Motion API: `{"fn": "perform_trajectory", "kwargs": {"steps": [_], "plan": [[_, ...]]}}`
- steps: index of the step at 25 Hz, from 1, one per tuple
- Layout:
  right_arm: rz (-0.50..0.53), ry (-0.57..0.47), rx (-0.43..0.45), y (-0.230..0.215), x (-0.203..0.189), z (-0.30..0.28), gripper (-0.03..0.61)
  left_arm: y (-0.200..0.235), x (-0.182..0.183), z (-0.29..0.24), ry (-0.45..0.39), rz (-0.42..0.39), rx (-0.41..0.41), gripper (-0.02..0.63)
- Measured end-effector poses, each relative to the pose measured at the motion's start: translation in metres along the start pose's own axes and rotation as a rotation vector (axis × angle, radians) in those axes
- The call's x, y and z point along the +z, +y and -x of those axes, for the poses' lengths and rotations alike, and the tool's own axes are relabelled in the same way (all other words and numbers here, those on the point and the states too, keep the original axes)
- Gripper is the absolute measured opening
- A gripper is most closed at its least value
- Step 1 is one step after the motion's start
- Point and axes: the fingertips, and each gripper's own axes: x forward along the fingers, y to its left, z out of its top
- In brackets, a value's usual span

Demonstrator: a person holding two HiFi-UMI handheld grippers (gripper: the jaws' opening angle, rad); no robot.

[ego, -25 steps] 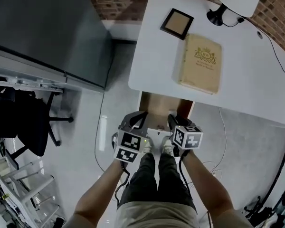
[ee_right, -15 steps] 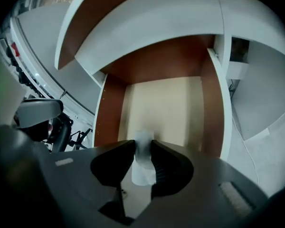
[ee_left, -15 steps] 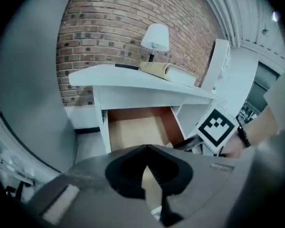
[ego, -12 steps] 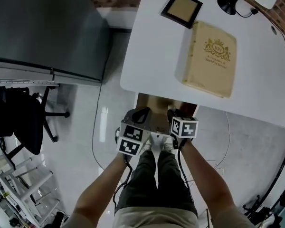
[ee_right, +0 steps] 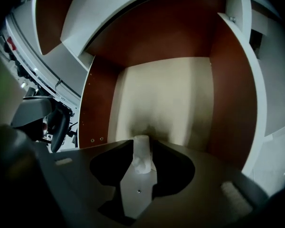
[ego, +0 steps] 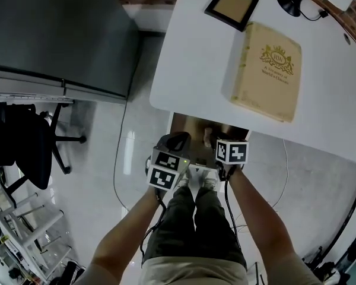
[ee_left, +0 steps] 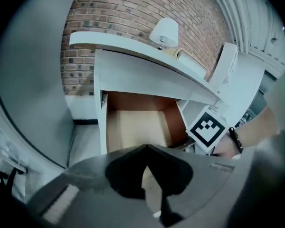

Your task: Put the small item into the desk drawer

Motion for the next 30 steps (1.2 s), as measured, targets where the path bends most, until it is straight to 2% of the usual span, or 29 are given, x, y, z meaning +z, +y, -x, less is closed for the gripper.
{"fn": "perform_trajectory", "kwargs": {"steps": [5,10,20,30], "plan": [[0.018,-0.061,0.026,0.017,0.014,0.035,0.076,-0.004,0.009,0.020,-0.021,0.000,0.014,0.003],[0.043,-0.163,0.079,0.049,0.034,0.095,0.032,-0.016,0.028,0.052,-0.055,-0.011,0.025,0.002],[0.165,-0.385,0.145,0.113,0.073,0.247,0.008,-0.057,0.084,0.146,-0.161,-0.062,0.029,0.003],[0.290,-0.564,0.210,0.185,0.076,0.386,0.005,-0.106,0.140,0.247,-0.295,-0.140,0.039,0.002]]}}
